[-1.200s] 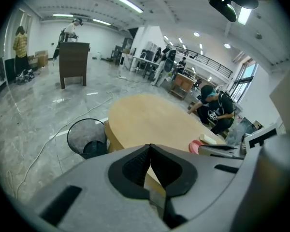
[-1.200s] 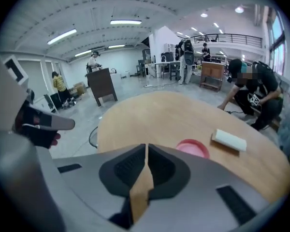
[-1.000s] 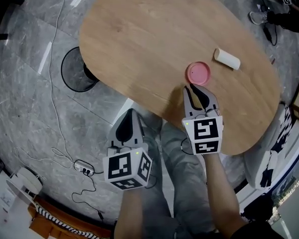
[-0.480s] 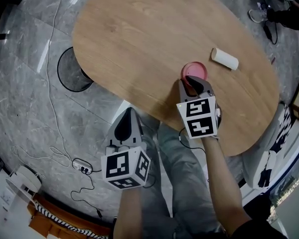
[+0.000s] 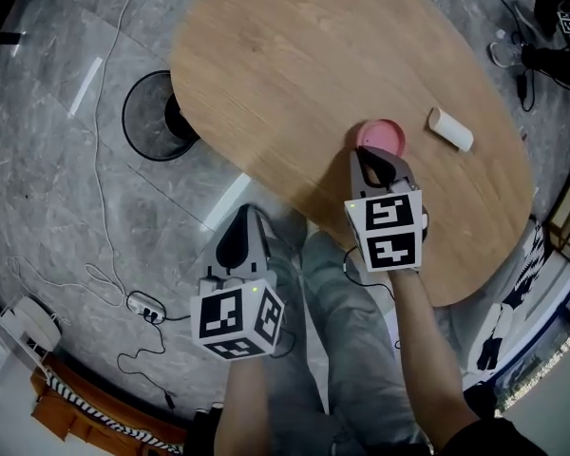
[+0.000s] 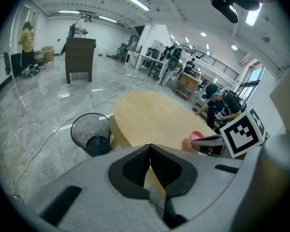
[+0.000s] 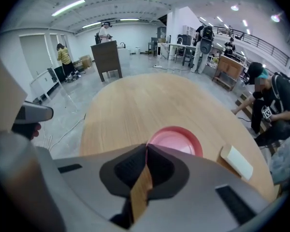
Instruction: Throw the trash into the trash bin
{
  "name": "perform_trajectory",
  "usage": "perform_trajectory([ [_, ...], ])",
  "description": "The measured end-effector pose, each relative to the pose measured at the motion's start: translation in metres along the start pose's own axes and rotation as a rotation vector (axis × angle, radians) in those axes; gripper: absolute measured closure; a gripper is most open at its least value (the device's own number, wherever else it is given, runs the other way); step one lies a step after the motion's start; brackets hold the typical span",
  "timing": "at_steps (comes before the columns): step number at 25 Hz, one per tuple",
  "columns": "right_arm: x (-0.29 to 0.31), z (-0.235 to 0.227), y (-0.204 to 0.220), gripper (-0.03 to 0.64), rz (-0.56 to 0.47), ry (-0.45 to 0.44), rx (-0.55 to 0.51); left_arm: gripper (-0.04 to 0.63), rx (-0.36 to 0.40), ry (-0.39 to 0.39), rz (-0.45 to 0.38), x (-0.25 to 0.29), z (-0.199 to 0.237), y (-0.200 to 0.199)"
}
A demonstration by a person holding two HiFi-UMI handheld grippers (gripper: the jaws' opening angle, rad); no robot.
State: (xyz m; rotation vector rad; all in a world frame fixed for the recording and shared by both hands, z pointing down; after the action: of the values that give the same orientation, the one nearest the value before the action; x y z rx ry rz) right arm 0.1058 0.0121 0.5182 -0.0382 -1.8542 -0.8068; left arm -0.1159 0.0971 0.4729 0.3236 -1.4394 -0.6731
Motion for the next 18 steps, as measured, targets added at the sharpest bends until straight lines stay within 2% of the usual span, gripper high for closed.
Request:
perform_trajectory([
  [8, 0.025, 0.064, -0.063, 0.601, -0.092, -0.095, -0.07, 0.589, -0.074, -0.062, -0.019, -0.004, 0.059, -0.01],
  [18, 0.088, 0.153, -0.127, 0.601, -0.126, -0.255, -0.205, 0.589, -0.188, -0.183, -0.04, -0.017, 0.145, -0.011],
])
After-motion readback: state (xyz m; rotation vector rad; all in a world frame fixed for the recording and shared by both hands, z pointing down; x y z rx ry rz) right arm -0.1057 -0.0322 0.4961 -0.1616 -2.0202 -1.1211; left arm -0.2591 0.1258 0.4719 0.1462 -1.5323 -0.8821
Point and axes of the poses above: the fingertips, and each gripper's own axes: x forward along the fingers, z to its left, y out of its underside, the point moved 10 cm from there along -x, backward along the fingers, and after that the axes turned 14 degrees about -y, right-handed, at the moved point
